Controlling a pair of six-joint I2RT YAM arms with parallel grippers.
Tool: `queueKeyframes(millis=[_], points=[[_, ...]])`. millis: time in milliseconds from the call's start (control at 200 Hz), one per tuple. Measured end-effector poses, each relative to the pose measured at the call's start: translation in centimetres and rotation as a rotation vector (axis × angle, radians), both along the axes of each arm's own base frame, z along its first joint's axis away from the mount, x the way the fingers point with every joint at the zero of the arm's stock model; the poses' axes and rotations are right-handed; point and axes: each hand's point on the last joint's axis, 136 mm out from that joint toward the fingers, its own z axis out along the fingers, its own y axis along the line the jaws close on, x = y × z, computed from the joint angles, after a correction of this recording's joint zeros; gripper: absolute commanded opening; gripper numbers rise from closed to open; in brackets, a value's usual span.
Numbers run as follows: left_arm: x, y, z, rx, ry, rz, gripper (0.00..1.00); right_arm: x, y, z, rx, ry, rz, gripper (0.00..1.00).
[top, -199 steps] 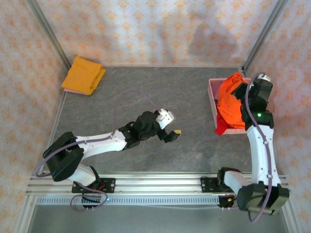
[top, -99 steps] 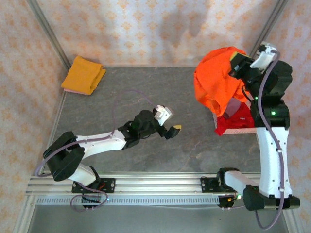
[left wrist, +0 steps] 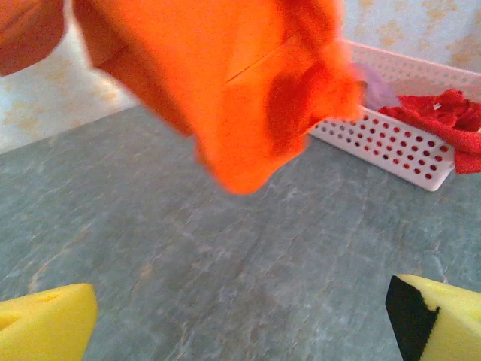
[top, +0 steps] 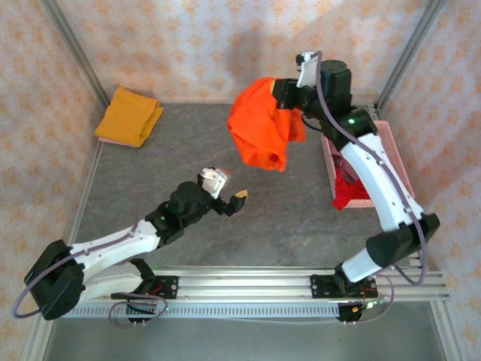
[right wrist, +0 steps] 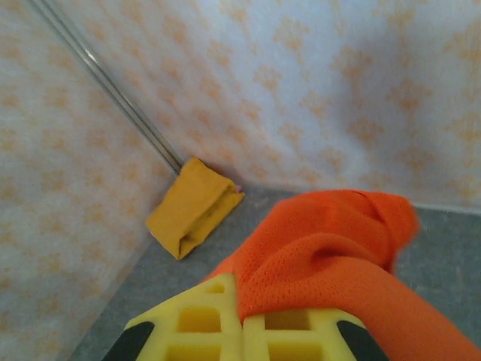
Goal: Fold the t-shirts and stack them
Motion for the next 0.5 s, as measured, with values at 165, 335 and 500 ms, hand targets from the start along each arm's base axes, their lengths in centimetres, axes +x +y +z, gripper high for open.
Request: queueKeyframes(millis=[165,335,500], points=[[0.1,3.2,-1.1,0.003,0.047,0.114,1.0,4.1,-1.4,-5.9,-0.059,0.123,-0.137,0.88],[1.6,6.7,-3.4,-0.023,0.172,0.274,1.0,6.0,-5.6,-13.1,-0.166,0.25,-0.314,0.89],[3.3,8.8,-6.3,-0.078,0.324,0.413,1.0,4.3,-5.5,-20.3,-0.238,0.345,-0.29,0.88]])
